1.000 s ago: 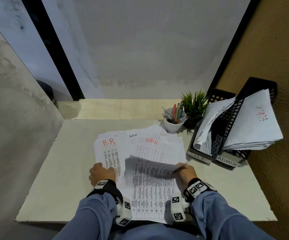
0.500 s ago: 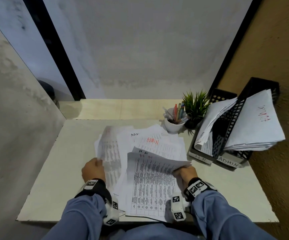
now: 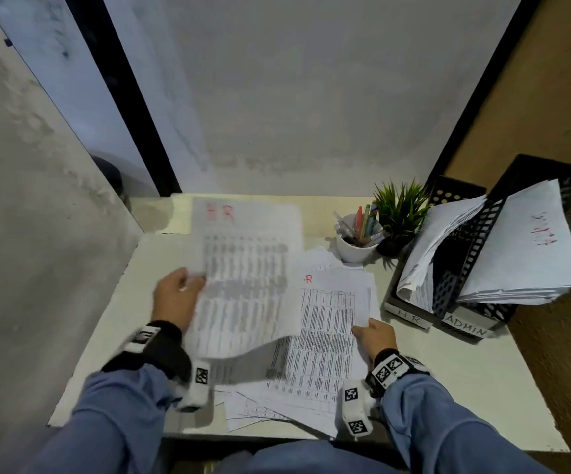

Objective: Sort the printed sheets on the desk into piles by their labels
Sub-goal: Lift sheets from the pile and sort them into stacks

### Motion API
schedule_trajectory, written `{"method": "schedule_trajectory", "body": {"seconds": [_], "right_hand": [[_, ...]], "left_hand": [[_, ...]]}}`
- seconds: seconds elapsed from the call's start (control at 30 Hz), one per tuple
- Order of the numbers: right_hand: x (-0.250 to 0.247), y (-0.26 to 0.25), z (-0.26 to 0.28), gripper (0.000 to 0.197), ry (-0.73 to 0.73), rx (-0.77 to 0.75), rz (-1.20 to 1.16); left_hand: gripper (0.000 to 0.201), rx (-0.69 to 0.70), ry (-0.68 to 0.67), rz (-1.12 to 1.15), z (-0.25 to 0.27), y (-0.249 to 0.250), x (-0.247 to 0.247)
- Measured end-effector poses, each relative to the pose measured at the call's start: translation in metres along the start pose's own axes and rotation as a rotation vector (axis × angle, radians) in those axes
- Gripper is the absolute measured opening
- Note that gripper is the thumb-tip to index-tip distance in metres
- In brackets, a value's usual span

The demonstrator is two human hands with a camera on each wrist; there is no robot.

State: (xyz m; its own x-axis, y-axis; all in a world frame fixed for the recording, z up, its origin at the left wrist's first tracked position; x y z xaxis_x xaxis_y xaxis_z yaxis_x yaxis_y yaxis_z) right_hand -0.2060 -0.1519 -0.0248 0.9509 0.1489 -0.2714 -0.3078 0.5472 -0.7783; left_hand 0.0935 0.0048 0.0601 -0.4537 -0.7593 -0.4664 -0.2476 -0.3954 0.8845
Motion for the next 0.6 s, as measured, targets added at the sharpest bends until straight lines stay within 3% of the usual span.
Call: {"method": "schedule_trajectory", "body": {"seconds": [0.17,0.23,0.3,0.37,0.4,0.5,0.6], "right_hand": [[0.000,-0.019,0.007,0.012,-0.053,-0.001,-0.078],[0.002,-0.023,0.000,0.009,-0.072,0.026,-0.096],[0.002,-0.026,-0.005,0.006,-0.055,0.069,-0.200],[0.002,-0.034,-0.001,0.044,-0.120,0.104,-0.319],[0.003,-0.039,0.003,0.051,-0.163,0.104,-0.327],[0.001,-0.071,0.023,0.014,-0.174,-0.110,-0.208],[-0.003,-0.101,0.051,0.018,-0.205,-0.340,-0.256]], "left_hand": [[0.020,-0.054,-0.244,-0.102,0.045,-0.012,0.066],[0.029,-0.189,-0.313,-0.052,0.058,-0.010,0.082],[0.016,-0.250,-0.341,-0.045,0.061,-0.011,0.092],[0.024,-0.256,-0.312,0.003,0.059,-0.007,0.096],[0.023,-0.266,-0.299,0.084,0.058,-0.001,0.096],[0.044,-0.218,-0.220,0.300,0.057,0.022,0.092],[0.033,-0.144,-0.171,0.469,0.054,0.050,0.084]]}}
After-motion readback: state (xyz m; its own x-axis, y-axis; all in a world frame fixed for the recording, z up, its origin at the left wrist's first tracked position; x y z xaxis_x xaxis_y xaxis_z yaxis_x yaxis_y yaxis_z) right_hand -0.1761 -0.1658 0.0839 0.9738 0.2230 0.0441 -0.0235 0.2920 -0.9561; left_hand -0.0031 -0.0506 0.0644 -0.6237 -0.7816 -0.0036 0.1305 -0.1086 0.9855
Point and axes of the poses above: each hand's wrist, its own z-axis away from the middle knuckle, its own x-axis out of the palm, y = z × x, the point moved 1 cm from there along -z, towards the middle knuckle, and after that the axes turned 5 degrees about y, right-handed, at the moved point
